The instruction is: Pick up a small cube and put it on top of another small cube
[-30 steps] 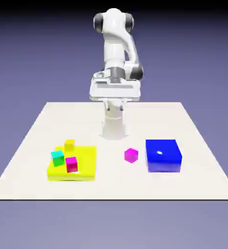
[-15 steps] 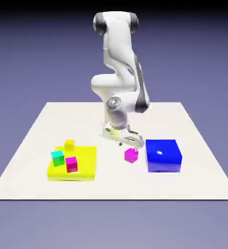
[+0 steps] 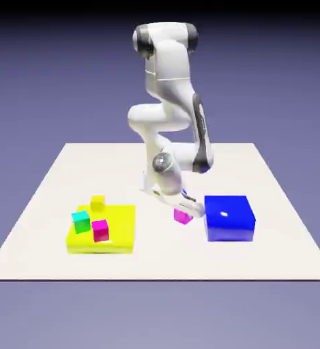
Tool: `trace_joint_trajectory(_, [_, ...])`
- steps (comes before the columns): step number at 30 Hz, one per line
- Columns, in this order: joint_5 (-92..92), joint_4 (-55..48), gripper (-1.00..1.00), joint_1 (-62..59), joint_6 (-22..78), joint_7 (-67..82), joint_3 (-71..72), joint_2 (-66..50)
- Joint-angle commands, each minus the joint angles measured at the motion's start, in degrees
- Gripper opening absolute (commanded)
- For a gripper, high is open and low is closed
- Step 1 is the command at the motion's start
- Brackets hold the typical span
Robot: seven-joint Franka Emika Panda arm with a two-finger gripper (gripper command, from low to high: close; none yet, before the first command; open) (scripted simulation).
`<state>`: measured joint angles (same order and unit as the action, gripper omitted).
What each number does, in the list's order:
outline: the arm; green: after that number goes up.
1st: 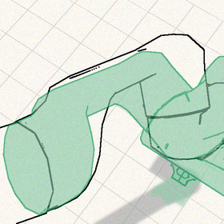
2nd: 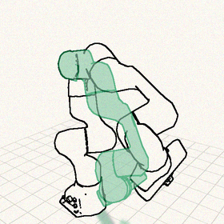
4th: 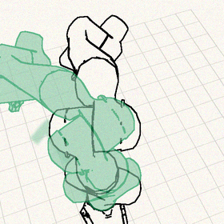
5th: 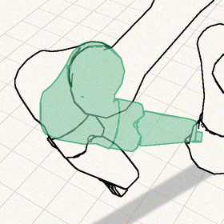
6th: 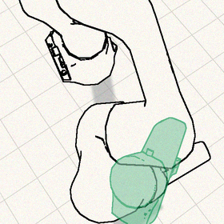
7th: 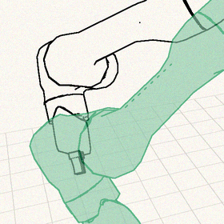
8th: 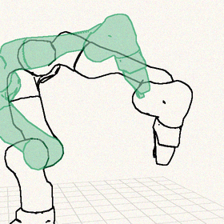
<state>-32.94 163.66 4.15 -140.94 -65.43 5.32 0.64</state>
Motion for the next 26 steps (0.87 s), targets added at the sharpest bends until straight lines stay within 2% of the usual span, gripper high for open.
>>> trace_joint_trajectory(1, [1.8, 0.2, -1.0, 0.3, 1.7, -1.3, -0.6, 1.9])
trace_joint_trajectory(17, [3.4, -29.3, -1.0, -29.6, 18.2, -28.3, -14.8, -3.1])
trace_joint_trajectory(22, [-2.6, -26.7, -1.0, -28.5, 9.5, -23.9, -12.4, -9.9])
trace_joint_trajectory(23, [-2.6, -26.7, 1.0, -28.5, 9.5, -23.9, -12.4, -9.9])
trace_joint_trajectory(26, [0.8, -28.2, 1.0, -29.1, 14.4, -26.4, -13.8, -6.0])
